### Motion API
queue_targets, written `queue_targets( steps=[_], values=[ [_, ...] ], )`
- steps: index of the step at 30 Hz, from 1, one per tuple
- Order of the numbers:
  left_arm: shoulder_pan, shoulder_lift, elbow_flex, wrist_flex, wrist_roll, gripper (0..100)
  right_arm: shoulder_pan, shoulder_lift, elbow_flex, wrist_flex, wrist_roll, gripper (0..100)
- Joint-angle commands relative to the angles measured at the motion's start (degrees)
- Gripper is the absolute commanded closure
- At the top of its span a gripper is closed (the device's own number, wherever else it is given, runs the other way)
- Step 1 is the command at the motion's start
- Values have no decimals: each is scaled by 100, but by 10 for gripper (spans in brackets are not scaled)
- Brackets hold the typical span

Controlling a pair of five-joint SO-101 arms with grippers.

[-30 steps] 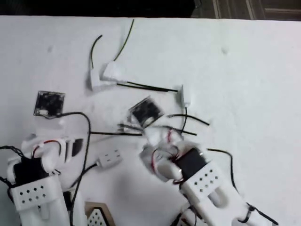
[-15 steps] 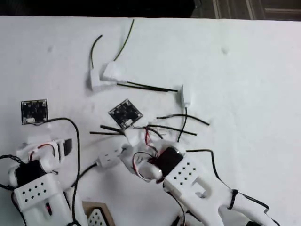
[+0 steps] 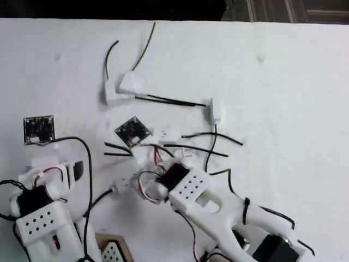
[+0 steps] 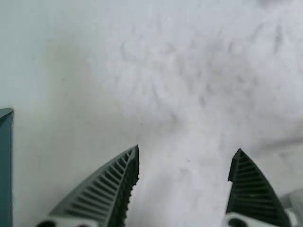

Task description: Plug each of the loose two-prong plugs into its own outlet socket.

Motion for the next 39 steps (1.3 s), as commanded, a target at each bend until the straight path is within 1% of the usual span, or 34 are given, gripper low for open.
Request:
queue_targets(
  steps=[1,8,12,17,29,34,39],
  values=[
    [-31,-57,18,-97,62,698,-48,22,-246,-75,-53,981],
    [-31,-66,26,-97,53,698,-48,-453,-308,22,-53,981],
    [-22,-66,26,-97,53,698,-207,-198,-334,-145,-53,981],
    [-22,-66,26,-97,53,698,-224,127,-369,-321,-53,981],
    [-22,-66,35,-97,53,698,-189,286,-484,-277,-53,981],
    [-22,-66,35,-97,53,698,-189,286,-501,-110,-44,981],
    [-22,-66,35,-97,53,698,-40,295,-501,-101,-44,981]
  ],
)
